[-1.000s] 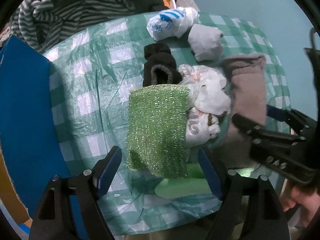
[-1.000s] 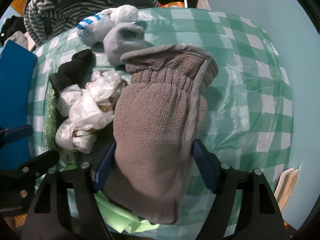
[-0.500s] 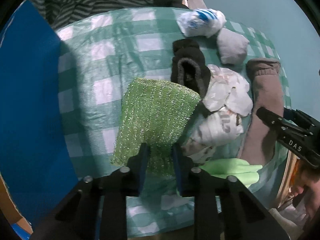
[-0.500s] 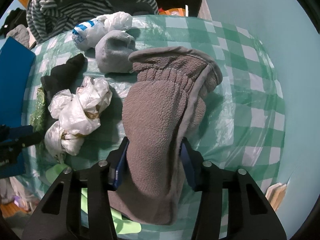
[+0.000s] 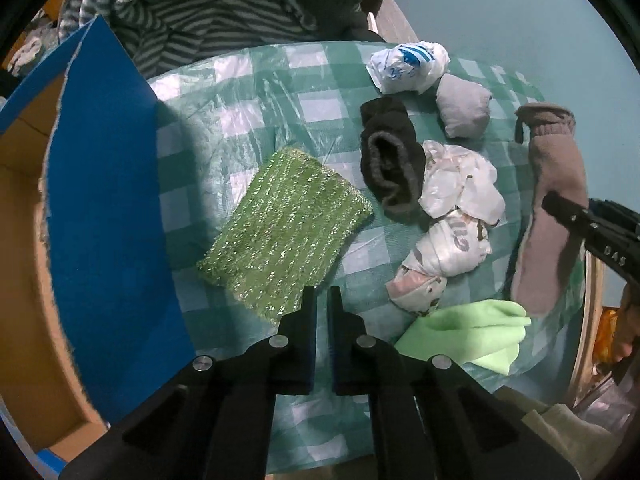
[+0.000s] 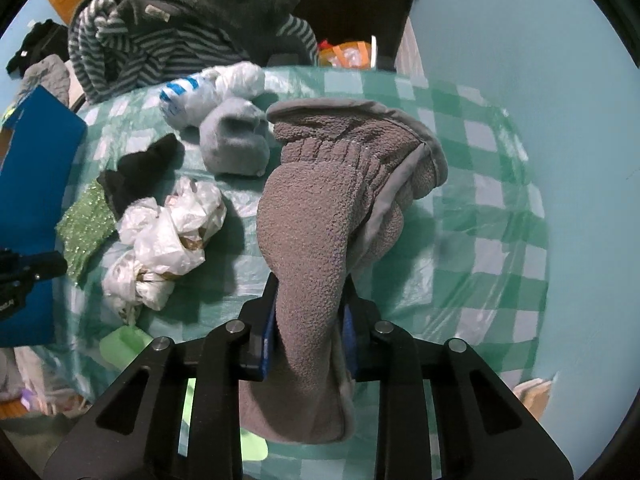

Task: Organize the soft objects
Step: 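Lift the green scrubber mitt with the left tool while the right tool lifts the grey mitten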

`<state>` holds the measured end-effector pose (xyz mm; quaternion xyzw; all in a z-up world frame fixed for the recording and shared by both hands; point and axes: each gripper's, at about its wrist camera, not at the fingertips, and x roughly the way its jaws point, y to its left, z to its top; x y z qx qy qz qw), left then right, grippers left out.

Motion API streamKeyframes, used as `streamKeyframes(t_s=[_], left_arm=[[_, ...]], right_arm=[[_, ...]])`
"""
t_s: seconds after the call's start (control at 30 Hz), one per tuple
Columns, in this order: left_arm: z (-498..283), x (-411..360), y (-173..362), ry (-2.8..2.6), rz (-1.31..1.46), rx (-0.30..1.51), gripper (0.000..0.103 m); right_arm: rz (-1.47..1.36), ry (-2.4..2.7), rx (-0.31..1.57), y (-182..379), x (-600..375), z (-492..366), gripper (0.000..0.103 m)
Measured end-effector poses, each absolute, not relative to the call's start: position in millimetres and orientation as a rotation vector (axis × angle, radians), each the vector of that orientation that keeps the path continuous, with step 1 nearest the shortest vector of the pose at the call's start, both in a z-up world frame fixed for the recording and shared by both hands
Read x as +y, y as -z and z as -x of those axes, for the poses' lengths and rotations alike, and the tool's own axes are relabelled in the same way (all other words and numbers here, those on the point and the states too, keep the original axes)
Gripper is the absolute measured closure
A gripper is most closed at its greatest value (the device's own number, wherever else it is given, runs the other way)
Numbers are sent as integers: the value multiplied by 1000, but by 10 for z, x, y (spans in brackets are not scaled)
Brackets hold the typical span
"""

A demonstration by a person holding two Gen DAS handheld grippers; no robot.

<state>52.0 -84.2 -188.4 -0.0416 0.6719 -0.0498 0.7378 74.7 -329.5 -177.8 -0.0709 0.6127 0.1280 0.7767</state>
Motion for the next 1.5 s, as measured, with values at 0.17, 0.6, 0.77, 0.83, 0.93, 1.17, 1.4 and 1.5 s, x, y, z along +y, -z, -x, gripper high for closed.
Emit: streamKeyframes(t_s=[0.17, 0.6, 0.77, 0.83, 0.93, 1.17, 1.4, 1.5], left_arm=[[-489, -797, 1943, 94, 118, 1503, 83], [-780, -851, 2106, 50, -9, 1501, 33], [-842, -824, 2253, 47, -39, 1523, 33], [-854, -831, 2288, 45, -51, 1528, 33], [-899, -862, 2346, 45, -65, 1535, 33], [-926, -846, 2403, 62, -102, 1530, 33], [-799, -881, 2294, 38, -117, 1491, 65], [-801, -863, 2275, 35, -123, 1486, 80]], right_arm=[[145, -289, 1310, 1656, -3262, -753, 78], [130, -335, 1296, 1469, -3226, -710, 78], [128, -341, 1297, 1454, -3232, -723, 78], [126, -341, 1297, 1448, -3234, -725, 78], [119, -342, 1300, 1438, -3225, -728, 78], [110, -348, 1309, 1453, -3185, -704, 78], [112, -359, 1307, 1438, -3123, -675, 78], [115, -364, 1303, 1420, -3095, -667, 78]])
